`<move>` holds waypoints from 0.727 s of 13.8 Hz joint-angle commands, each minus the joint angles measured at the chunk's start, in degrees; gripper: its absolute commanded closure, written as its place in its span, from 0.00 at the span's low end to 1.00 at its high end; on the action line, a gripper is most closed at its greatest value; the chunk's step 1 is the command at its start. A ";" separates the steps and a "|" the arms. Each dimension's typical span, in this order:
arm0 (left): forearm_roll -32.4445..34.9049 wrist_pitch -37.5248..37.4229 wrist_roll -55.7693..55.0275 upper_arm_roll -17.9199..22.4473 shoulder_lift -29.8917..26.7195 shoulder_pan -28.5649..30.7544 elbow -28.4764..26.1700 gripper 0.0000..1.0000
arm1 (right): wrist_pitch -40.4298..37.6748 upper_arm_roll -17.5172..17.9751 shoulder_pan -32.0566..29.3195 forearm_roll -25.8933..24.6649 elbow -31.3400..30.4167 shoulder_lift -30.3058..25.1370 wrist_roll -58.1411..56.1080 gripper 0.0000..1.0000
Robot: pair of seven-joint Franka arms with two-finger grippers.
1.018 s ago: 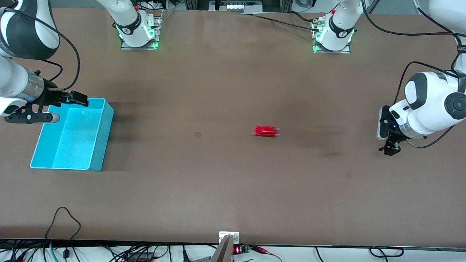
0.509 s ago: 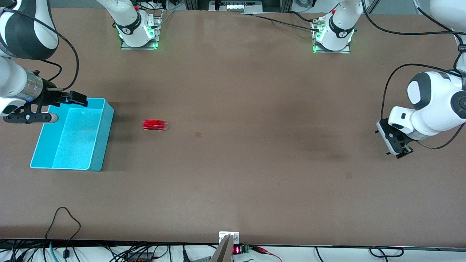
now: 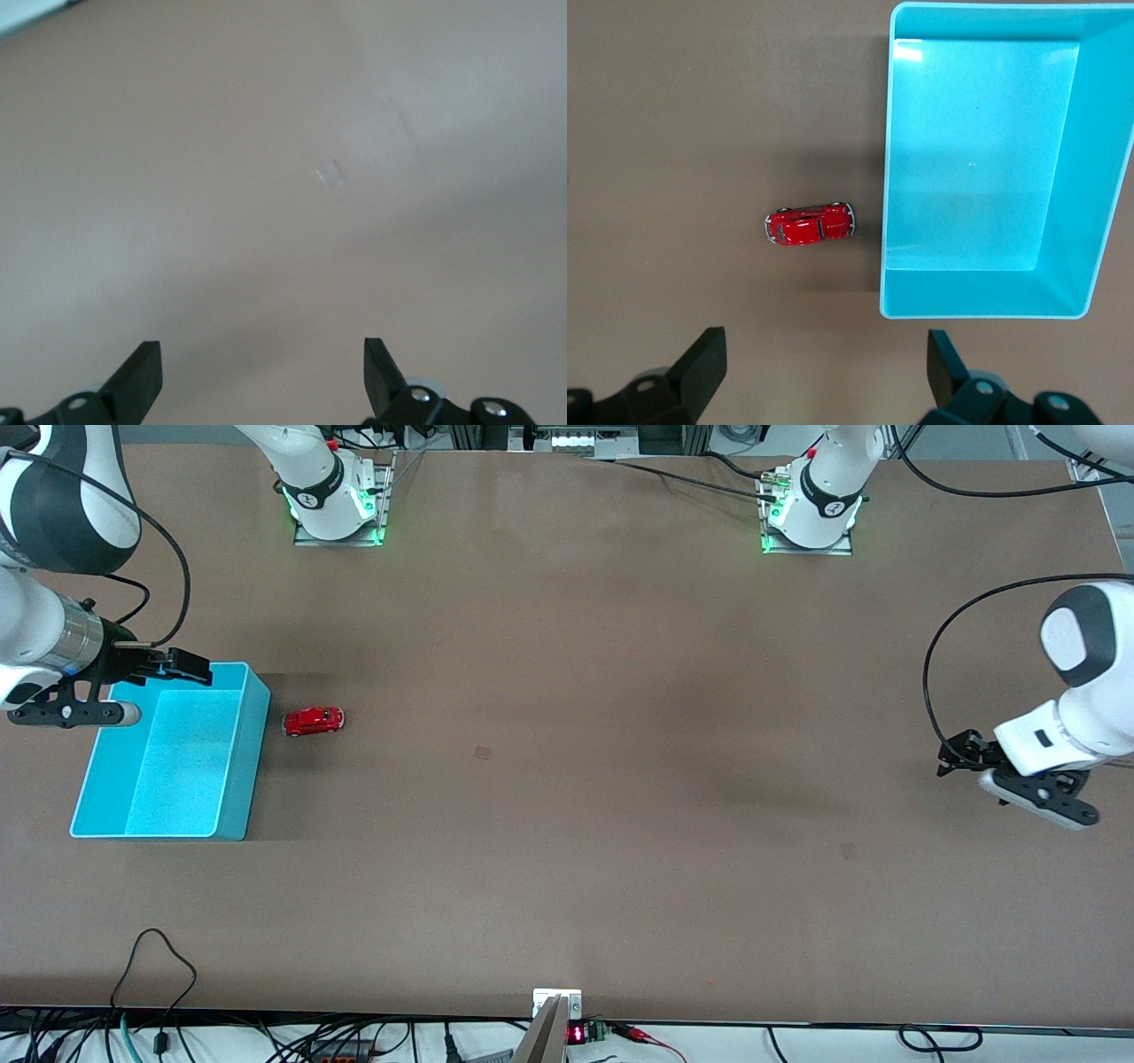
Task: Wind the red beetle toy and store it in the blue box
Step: 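Raise the left gripper away while the right gripper moves toward the car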
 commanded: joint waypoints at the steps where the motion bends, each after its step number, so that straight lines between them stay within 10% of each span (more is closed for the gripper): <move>1: -1.60 -8.00 -15.18 0.90 -1.13 -2.26 7.17 0.00 | -0.35 0.15 -0.42 0.25 0.40 0.39 -0.27 0.00; 7: -7.84 -19.00 -22.96 17.14 -9.11 -17.54 10.36 0.00 | 3.68 0.15 -0.25 3.41 -2.92 2.33 -0.79 0.00; 10: -7.84 -21.46 -23.75 17.25 -10.97 -18.97 10.18 0.00 | 11.32 0.15 -0.07 3.33 -13.71 -0.65 -2.20 0.00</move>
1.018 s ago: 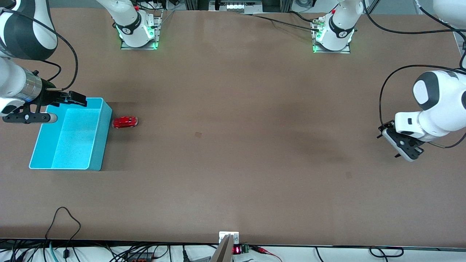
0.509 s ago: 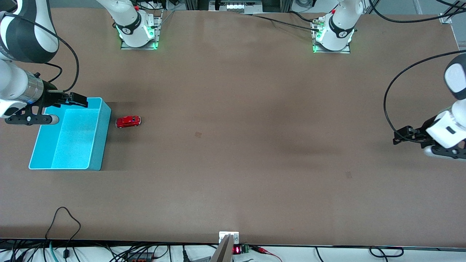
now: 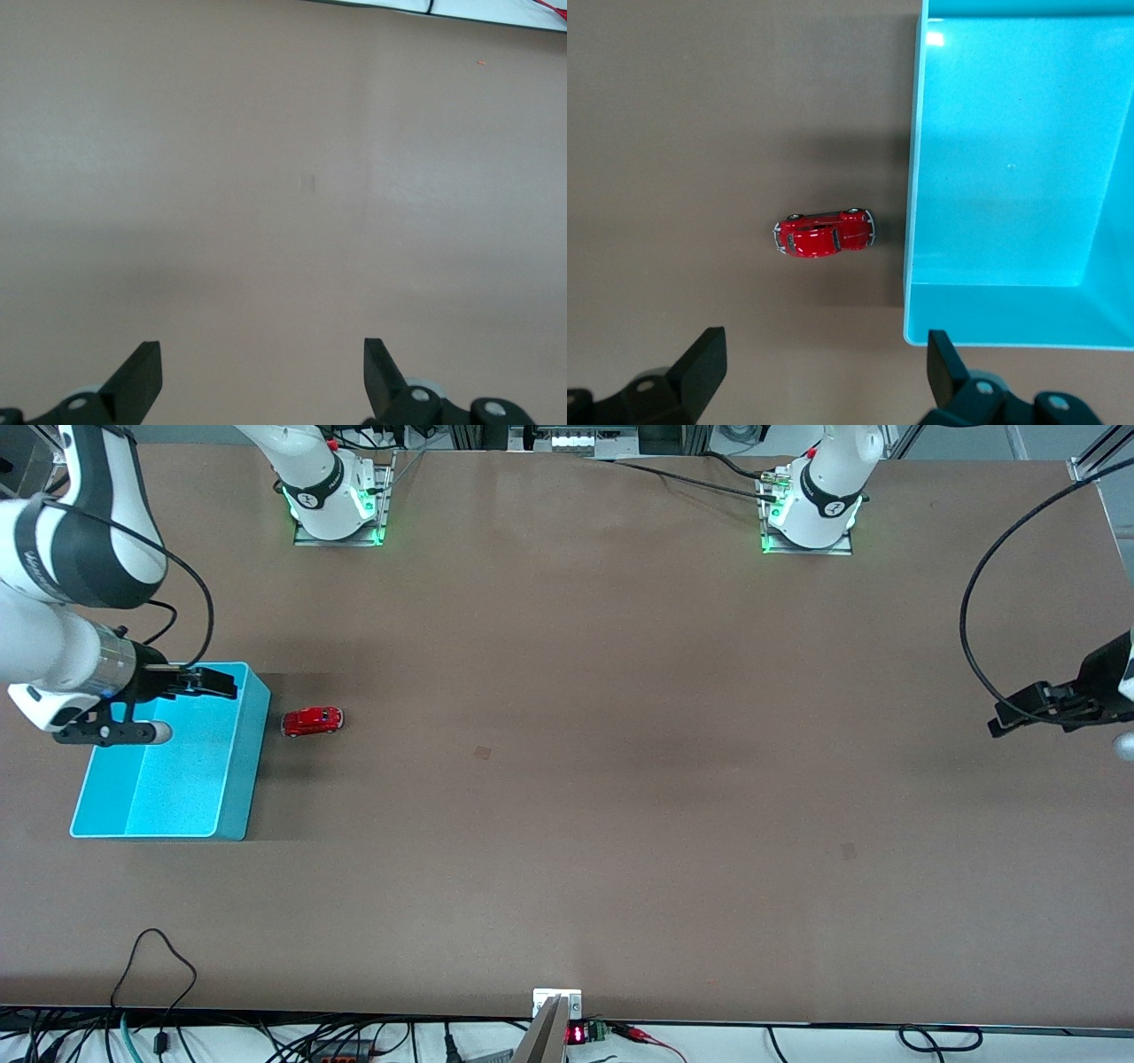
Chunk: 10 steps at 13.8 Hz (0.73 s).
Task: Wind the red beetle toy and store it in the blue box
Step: 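Raise the left gripper away while the right gripper moves toward the car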
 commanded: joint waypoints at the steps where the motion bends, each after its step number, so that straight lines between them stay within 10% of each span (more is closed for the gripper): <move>1: -0.88 -2.31 -0.87 1.38 -1.46 -1.98 -0.59 0.00 | 6.34 0.10 -0.13 0.82 -11.55 -4.55 -2.88 0.00; 10: -0.44 -2.23 0.27 1.20 -8.67 -1.19 -8.23 0.00 | 21.46 0.72 -1.27 0.03 -23.01 -4.57 -36.51 0.00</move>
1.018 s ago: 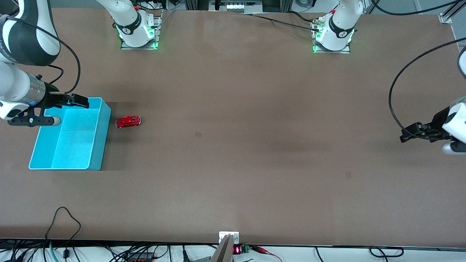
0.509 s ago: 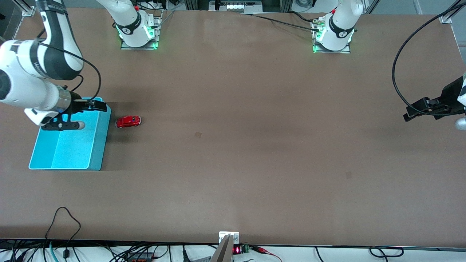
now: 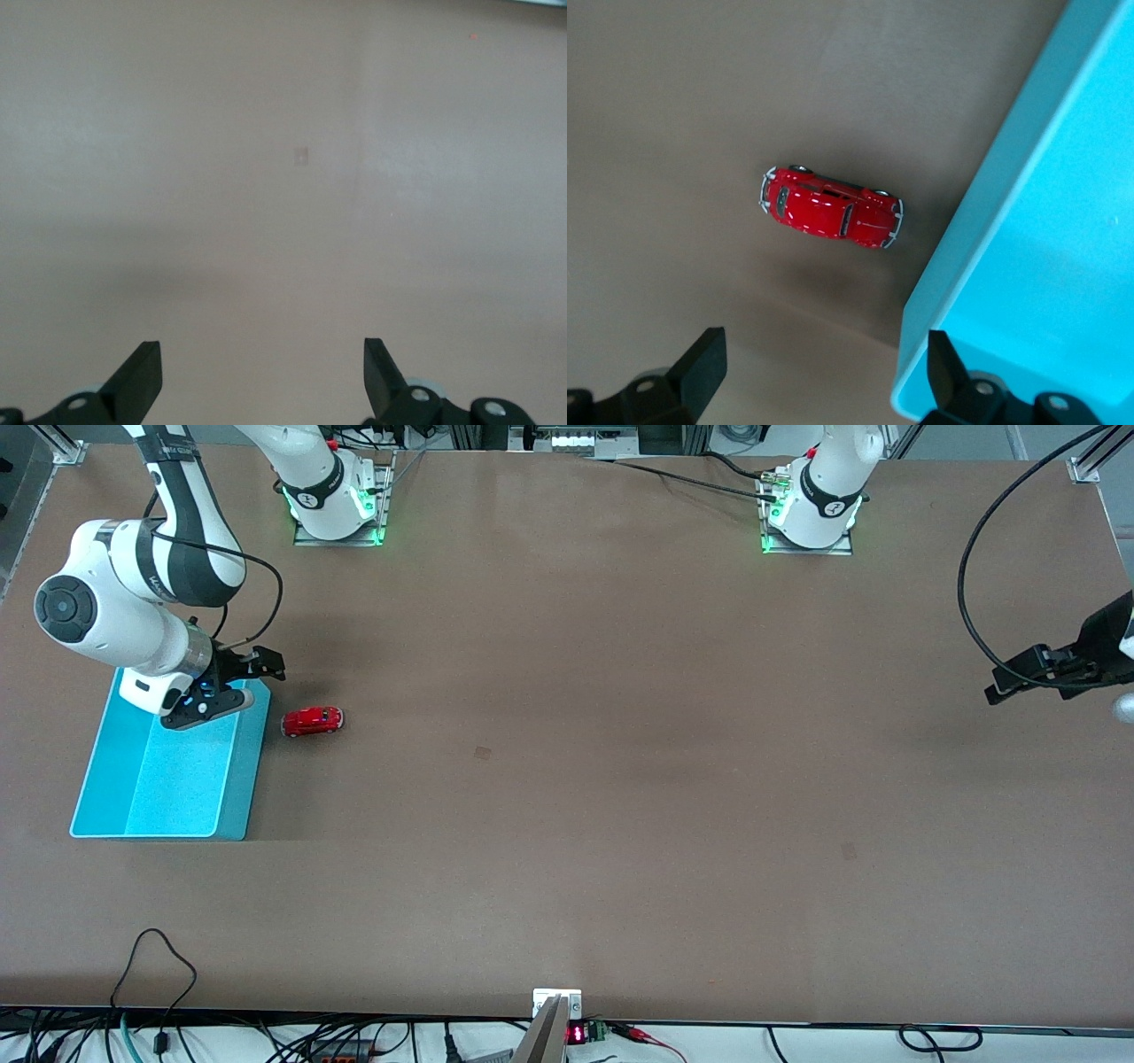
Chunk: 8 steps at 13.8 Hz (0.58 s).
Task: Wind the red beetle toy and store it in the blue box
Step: 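Raise the left gripper away while the right gripper moves toward the car, then grasp the red car with the right gripper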
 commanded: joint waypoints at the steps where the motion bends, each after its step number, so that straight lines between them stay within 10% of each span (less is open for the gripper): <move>1: -0.26 0.30 0.84 0.64 -3.44 -0.29 -3.86 0.00 | 3.57 0.49 -0.91 -0.08 -1.56 0.79 -13.45 0.00; 8: -0.26 0.04 -1.44 0.46 -2.56 -0.55 -1.66 0.00 | 26.14 5.41 -0.91 -9.91 -13.25 3.51 -27.98 0.00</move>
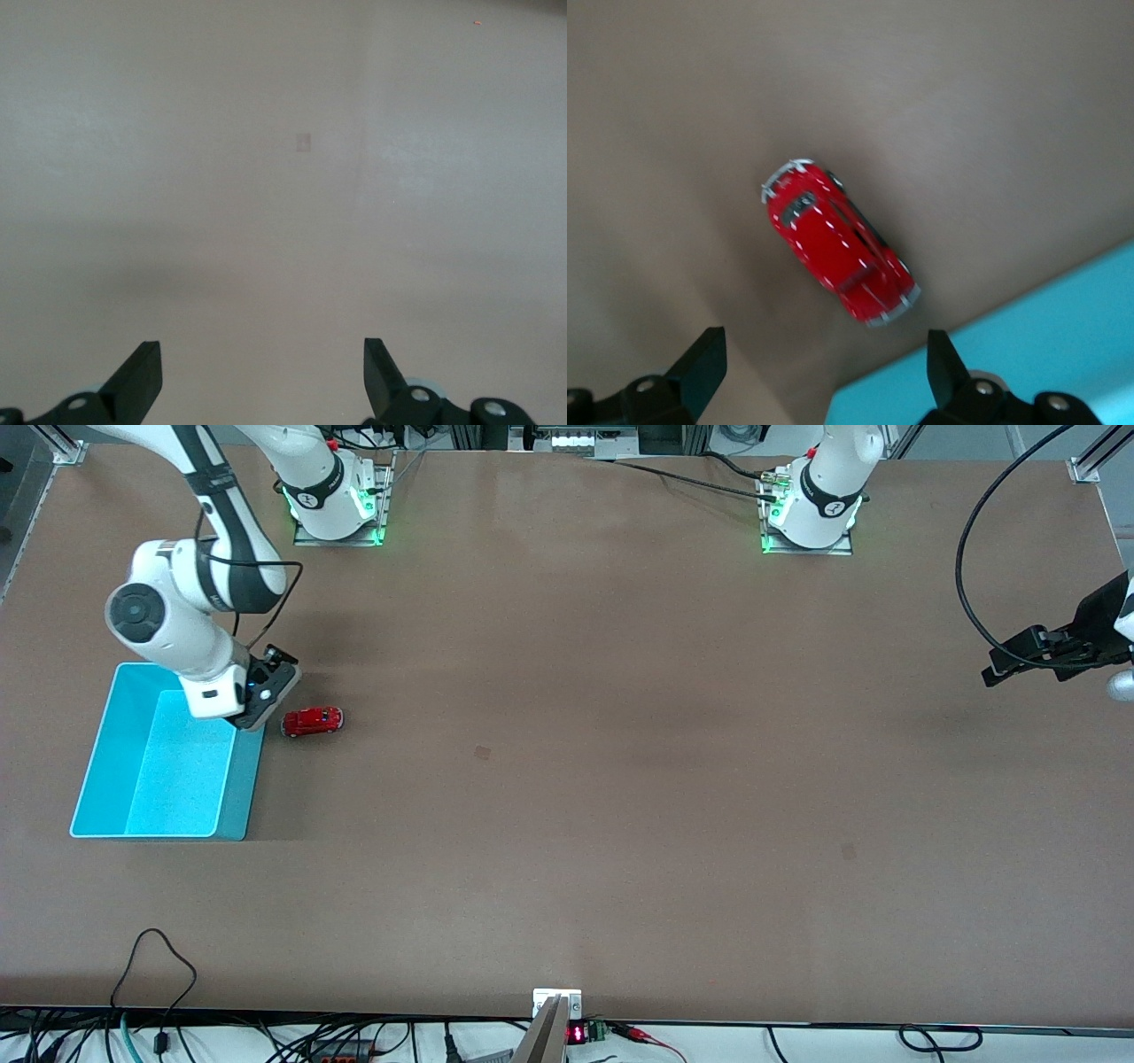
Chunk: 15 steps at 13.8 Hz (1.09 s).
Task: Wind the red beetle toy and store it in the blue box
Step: 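Grasp the red car with the right gripper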
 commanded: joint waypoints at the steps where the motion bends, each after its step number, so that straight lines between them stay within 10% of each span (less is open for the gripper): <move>1: -0.35 -0.24 -2.30 0.23 -0.67 -0.46 0.42 0.00 | 6.26 2.12 -0.61 -5.01 -3.52 0.08 -3.30 0.00; 11: 1.50 -1.48 -1.43 0.05 -0.84 -0.38 0.07 0.00 | 16.38 2.83 -0.79 -12.16 -3.26 7.03 -7.08 0.00; 15: 1.50 -1.56 -1.34 0.05 -0.84 -0.29 0.07 0.00 | 16.65 2.83 -1.49 -12.68 -2.82 7.47 -8.76 0.90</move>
